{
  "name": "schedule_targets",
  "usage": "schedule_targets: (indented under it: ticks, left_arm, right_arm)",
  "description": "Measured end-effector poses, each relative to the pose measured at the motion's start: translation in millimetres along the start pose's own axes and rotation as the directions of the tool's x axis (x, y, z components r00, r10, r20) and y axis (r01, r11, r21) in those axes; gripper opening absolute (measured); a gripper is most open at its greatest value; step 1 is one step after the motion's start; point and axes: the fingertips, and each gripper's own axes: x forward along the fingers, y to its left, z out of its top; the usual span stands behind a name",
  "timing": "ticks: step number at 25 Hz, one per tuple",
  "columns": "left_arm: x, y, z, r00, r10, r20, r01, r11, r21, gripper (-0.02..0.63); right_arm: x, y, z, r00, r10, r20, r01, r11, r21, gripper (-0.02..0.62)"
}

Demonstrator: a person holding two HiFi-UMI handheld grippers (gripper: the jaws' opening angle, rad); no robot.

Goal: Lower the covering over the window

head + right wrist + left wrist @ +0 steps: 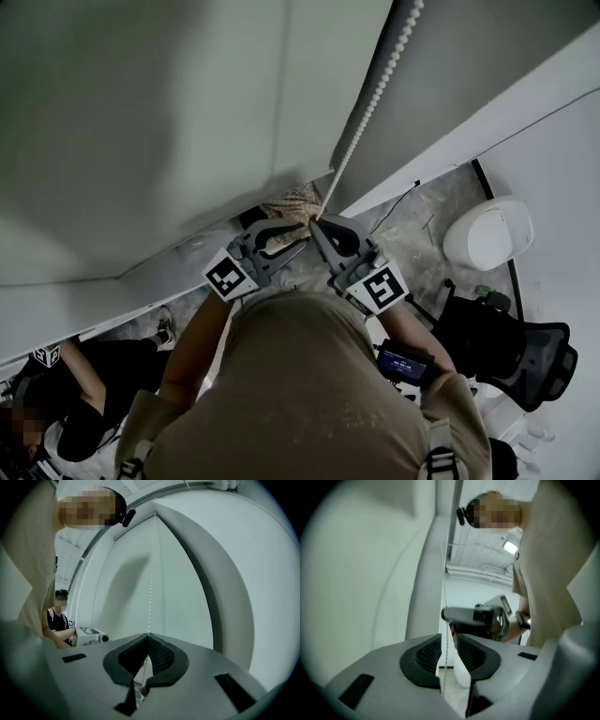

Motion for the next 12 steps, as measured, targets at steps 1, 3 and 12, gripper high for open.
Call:
schedule_targets:
  ticks: [1,3,12]
  left_arm:
    - [-7.8,4.0,8.5,1.0,-0.008,0.03,0.009,0.999,-0.033,0.108]
    - [-13.9,12.4,28.2,0.998,-0.013,0.066,0.014,1.0,-0.025,0.118]
    - [21.6,20.4,70.7,0.997,0.029,0.071,-0.035,0.995,0.091,0.023]
  right_arm:
    - [-1.4,-1.7,-10.9,1.0,0.0,-0.028,0.0,1.0,0.005,0.008]
    - [-2.1,-0.5,-30.5,0.996,0.012,-0.086,-0.011,1.0,0.006,0.008]
    - [-2.6,7.7,-22.3,0.997,0.066,-0.05,-0.068,0.997,-0.034,0.009]
